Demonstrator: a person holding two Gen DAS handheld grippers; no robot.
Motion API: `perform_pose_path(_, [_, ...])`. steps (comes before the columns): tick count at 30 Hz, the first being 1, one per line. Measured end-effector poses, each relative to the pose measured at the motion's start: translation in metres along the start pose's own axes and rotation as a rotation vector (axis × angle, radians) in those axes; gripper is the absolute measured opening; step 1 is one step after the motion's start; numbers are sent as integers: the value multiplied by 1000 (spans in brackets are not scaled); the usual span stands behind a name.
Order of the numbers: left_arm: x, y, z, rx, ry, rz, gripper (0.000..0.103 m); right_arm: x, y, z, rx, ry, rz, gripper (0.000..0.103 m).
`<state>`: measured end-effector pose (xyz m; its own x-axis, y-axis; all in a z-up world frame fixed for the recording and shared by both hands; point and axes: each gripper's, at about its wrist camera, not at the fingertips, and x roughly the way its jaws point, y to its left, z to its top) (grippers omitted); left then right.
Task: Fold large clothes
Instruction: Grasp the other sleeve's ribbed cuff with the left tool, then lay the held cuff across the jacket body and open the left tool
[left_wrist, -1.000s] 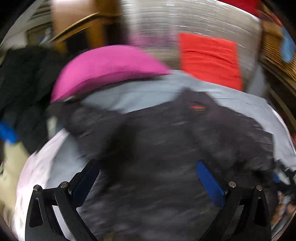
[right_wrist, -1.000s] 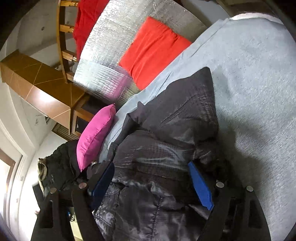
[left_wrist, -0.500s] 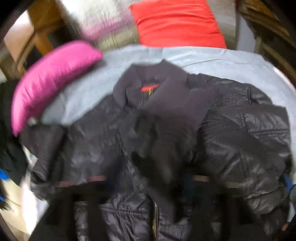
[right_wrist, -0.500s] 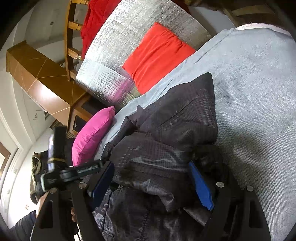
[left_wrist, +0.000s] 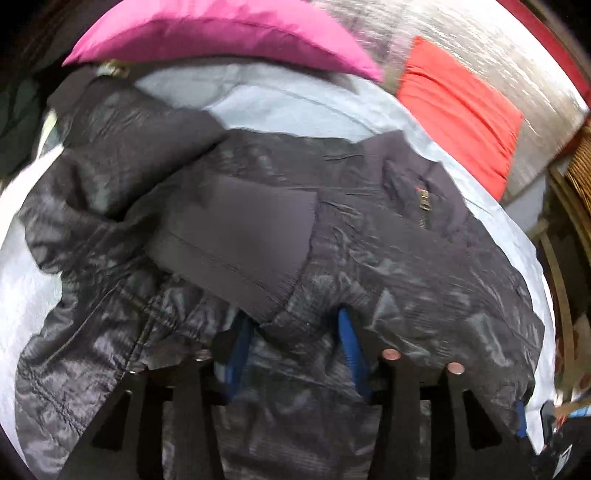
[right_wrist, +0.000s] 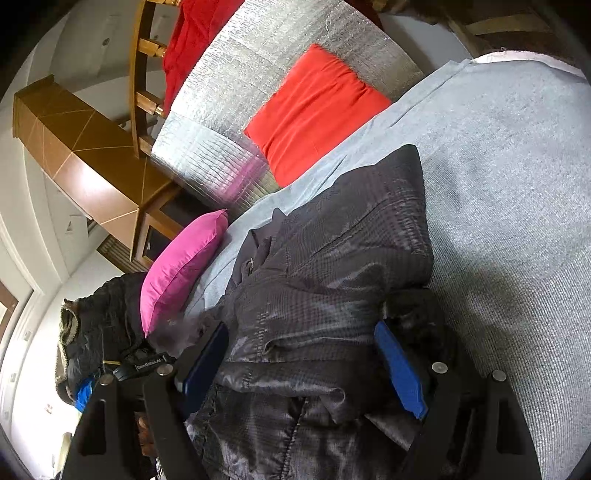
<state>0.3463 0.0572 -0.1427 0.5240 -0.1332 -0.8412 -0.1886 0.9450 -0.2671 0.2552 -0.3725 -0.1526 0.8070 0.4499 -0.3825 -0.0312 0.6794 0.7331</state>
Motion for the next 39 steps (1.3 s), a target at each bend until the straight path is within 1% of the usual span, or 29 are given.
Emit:
perform_pose_path(2, [3,17,-1,-54,5,-26,55,0,0,0,-2,1,-2,84])
perform_pose_path(5, [4,30,-4,-84,19,-57,54,1,0,0,-3,3,-3,84])
perform_pose_path(6, [3,30,-3,-84,15,-60,39,1,0,0,-3,3,-3,84])
perform_pose_path(7, [-2,29,-2,-68,4,-71,35,0,0,0,-3,3,-3,84])
perform_pose_path(8, [-6,29,0,-57,-12,-62,32,0,0,0,-2,2,-3,84])
perform_pose_path(10, [-27,19,0,-5,-88,-51,28,0,0,0,-2,3,-2,84])
perform_pose_path(12, [-50,13,-6,35,-158,-46,28,0,0,0,0,2,0,84])
perform_pose_path(14, [-66,19,-16,45,-203,-47,28,0,-1,0,5,2,4,84])
perform_pose_path(16, [-60,26,-25,50,-185,-29,28,-1,-3,1,17,3,12,84])
perform_pose_path(18, [-32,44,-33,31,-101,5,28,-3,-5,6,51,23,16,84])
perform_pose_path(19, [-22,53,-37,22,-78,6,29,-7,-4,10,80,39,19,84])
perform_pose_path(20, [-18,55,-40,28,-85,1,29,-17,-2,17,122,43,47,84])
perform_pose_path(21, [-19,57,-42,52,-108,5,30,-32,0,26,140,13,81,84])
perform_pose_path(22, [-19,58,-42,67,-115,11,30,-42,2,31,136,-16,90,84])
perform_pose_path(23, [-20,58,-42,84,-120,18,31,-57,4,41,119,-60,72,86])
perform_pose_path(24, [-20,59,-44,87,-123,14,31,-65,3,49,105,-82,32,89])
perform_pose_path(25, [-19,63,-45,83,-128,6,32,-64,-1,56,94,-73,-19,93])
perform_pose_path(26, [-20,59,-44,82,-132,3,32,-57,-5,61,87,-33,-48,93])
perform_pose_path(27, [-21,55,-46,82,-136,2,32,-41,-13,68,88,42,-82,93])
perform_pose_path(28, [-23,58,-48,84,-141,0,32,-22,-20,73,95,105,-102,93])
perform_pose_path(29, [-18,53,-45,83,-140,-1,32,-7,-24,75,92,159,-113,92])
perform_pose_path(31, [-17,54,-41,88,-125,-8,32,28,-26,73,42,295,-150,90])
perform_pose_path(32, [-14,46,-41,95,-123,-7,31,38,-22,71,2,331,-165,75])
perform_pose_path(33, [-19,45,-40,111,-130,-6,30,47,-12,71,-78,357,-199,51])
perform_pose_path(34, [-21,43,-39,121,-143,-7,30,50,-7,72,-110,365,-228,19])
perform_pose_path(35, [-23,41,-38,133,-153,-12,30,45,2,78,-132,341,-250,14])
perform_pose_path(37, [-19,39,-40,161,-138,-24,30,32,17,88,-188,289,-246,14])
perform_pose_path(38, [-12,38,-43,167,-117,-22,30,31,18,89,-224,271,-289,14])
perform_pose_path(39, [-10,37,-45,172,-118,-13,31,38,10,85,-246,296,-359,14])
